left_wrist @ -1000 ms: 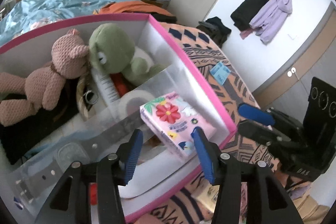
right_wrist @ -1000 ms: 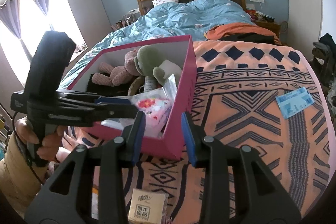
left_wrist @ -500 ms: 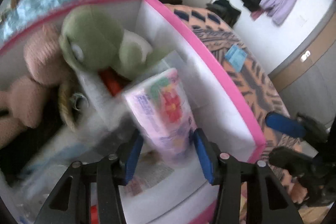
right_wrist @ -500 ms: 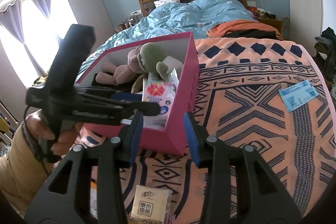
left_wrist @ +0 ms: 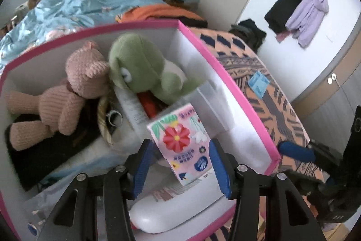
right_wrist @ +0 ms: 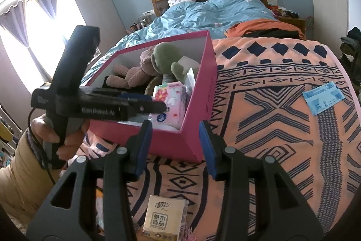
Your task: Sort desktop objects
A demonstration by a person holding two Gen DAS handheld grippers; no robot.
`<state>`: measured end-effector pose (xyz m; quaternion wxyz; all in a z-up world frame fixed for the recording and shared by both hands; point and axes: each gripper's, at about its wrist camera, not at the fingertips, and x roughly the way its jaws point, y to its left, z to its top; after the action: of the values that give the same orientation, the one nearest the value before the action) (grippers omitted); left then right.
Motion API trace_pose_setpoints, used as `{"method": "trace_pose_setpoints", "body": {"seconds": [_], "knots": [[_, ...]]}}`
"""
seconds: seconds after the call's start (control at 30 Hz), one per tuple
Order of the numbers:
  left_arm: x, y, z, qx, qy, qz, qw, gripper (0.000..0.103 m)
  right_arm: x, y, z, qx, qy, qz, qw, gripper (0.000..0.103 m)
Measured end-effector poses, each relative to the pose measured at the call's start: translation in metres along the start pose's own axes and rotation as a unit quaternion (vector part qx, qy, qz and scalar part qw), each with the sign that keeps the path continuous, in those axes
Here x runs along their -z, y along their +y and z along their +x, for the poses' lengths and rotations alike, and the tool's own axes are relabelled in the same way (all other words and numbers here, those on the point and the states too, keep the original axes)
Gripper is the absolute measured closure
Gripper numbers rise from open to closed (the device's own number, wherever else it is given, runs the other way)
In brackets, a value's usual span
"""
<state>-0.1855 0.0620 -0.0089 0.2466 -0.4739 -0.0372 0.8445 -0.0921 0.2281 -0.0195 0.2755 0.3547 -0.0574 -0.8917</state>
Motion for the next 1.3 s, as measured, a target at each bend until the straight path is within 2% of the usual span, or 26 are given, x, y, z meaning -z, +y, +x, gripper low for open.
{"method": "trace_pose_setpoints", "body": {"seconds": [0.07, 0.17, 0.43, 0.53, 0.77, 0.97, 1.1, 1.17, 1.23, 1.3], "knots": [[0.000, -0.002, 0.006, 0.018, 0.015, 0.002, 0.9997, 0.051, 0.001, 0.000, 0.001, -0.002, 0.001, 0.000, 1.000, 0.058], [0.000, -0.002, 0.018, 0.015, 0.033, -0.001, 0.9993, 0.051, 0.003, 0.001, 0.002, -0.004, 0.003, 0.000, 1.000, 0.058], [-0.006, -0.007, 0.025, 0.056, 0.032, -0.007, 0.9979, 0.051, 0.006, -0.002, 0.003, -0.002, 0.005, 0.007, 1.000, 0.058], [-0.005, -0.013, 0.027, 0.051, 0.034, -0.002, 0.9981, 0.051, 0.007, -0.003, 0.005, -0.004, 0.007, 0.010, 1.000, 0.058], [0.009, -0.025, -0.016, 0.043, -0.008, 0.033, 0.9985, 0.049, 0.020, 0.002, 0.001, -0.014, 0.022, -0.001, 1.000, 0.058], [0.036, -0.035, -0.039, 0.061, -0.010, 0.049, 0.9969, 0.049, 0.029, 0.008, -0.003, -0.023, 0.030, -0.006, 0.999, 0.058], [0.060, -0.050, -0.067, 0.023, -0.054, 0.088, 0.9944, 0.042, 0.043, 0.012, -0.004, -0.029, 0.048, -0.017, 0.998, 0.058], [0.071, -0.055, -0.076, 0.059, -0.045, 0.093, 0.9929, 0.042, 0.052, 0.012, -0.004, -0.030, 0.063, -0.019, 0.997, 0.058], [0.084, -0.066, -0.080, 0.051, -0.048, 0.116, 0.9907, 0.042, 0.061, 0.010, -0.003, -0.030, 0.074, -0.017, 0.997, 0.058], [0.094, -0.073, -0.073, 0.067, -0.025, 0.126, 0.9894, 0.042, 0.070, 0.008, -0.001, -0.029, 0.087, -0.013, 0.996, 0.058]]}}
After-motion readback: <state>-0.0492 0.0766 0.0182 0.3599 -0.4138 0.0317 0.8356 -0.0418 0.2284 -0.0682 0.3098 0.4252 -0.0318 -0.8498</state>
